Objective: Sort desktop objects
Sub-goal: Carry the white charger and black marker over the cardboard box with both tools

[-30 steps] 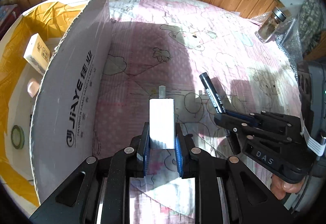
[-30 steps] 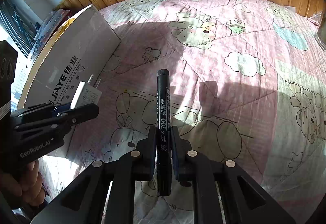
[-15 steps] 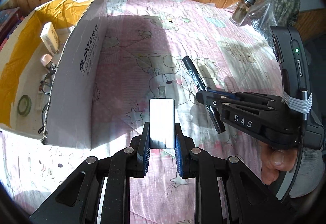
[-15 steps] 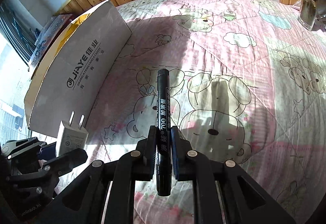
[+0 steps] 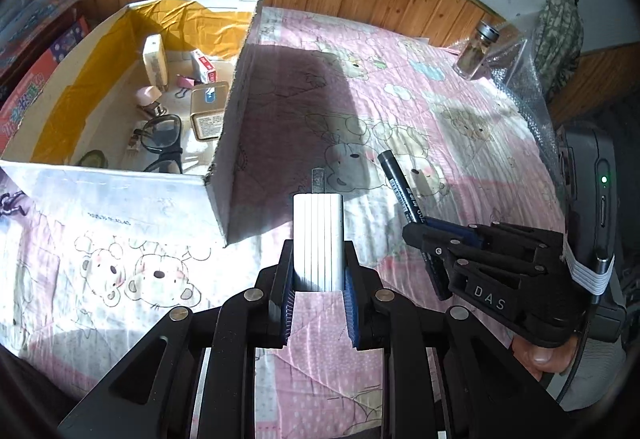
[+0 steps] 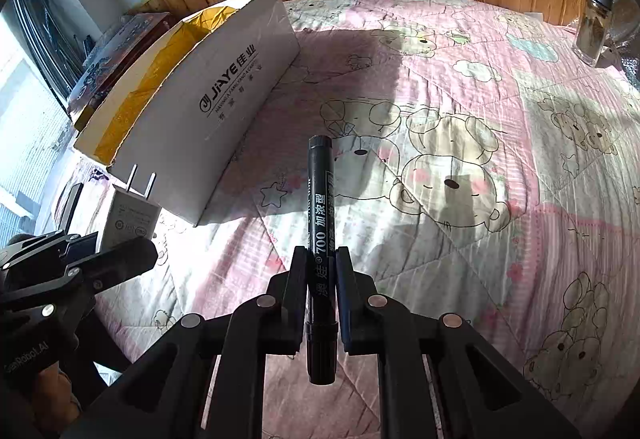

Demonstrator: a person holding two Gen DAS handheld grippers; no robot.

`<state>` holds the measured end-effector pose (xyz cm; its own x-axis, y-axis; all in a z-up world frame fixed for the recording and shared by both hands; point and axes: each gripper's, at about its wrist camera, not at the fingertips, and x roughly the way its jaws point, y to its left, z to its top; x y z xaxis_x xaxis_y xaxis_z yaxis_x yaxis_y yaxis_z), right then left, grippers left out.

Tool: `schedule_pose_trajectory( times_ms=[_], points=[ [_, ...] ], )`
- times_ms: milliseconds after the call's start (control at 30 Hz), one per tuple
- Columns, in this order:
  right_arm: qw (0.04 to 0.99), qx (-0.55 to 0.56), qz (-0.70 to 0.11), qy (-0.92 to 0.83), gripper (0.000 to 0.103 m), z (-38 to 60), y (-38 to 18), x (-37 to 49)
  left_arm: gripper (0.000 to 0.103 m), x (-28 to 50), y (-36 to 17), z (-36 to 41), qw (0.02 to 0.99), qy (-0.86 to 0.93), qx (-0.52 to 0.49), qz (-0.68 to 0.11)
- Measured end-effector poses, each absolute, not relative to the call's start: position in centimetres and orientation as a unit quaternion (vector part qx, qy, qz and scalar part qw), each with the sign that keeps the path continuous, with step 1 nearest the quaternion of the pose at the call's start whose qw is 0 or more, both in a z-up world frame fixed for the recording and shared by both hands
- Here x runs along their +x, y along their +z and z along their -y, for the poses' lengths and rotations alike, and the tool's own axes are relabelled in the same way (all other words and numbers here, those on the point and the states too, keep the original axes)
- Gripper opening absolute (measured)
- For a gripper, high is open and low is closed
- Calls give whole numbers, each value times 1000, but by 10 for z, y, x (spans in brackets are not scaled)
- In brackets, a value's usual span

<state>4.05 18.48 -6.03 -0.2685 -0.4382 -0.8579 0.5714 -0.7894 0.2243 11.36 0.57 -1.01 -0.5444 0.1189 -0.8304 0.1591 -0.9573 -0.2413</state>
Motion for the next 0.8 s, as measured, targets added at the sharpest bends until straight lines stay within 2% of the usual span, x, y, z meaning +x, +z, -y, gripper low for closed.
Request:
schedule_pose_trajectory(
  times_ms=[800],
  points=[
    [399,455,-134,-785,14,-66,14,94,21,142,29,124,64,-879,409,-238]
  ],
)
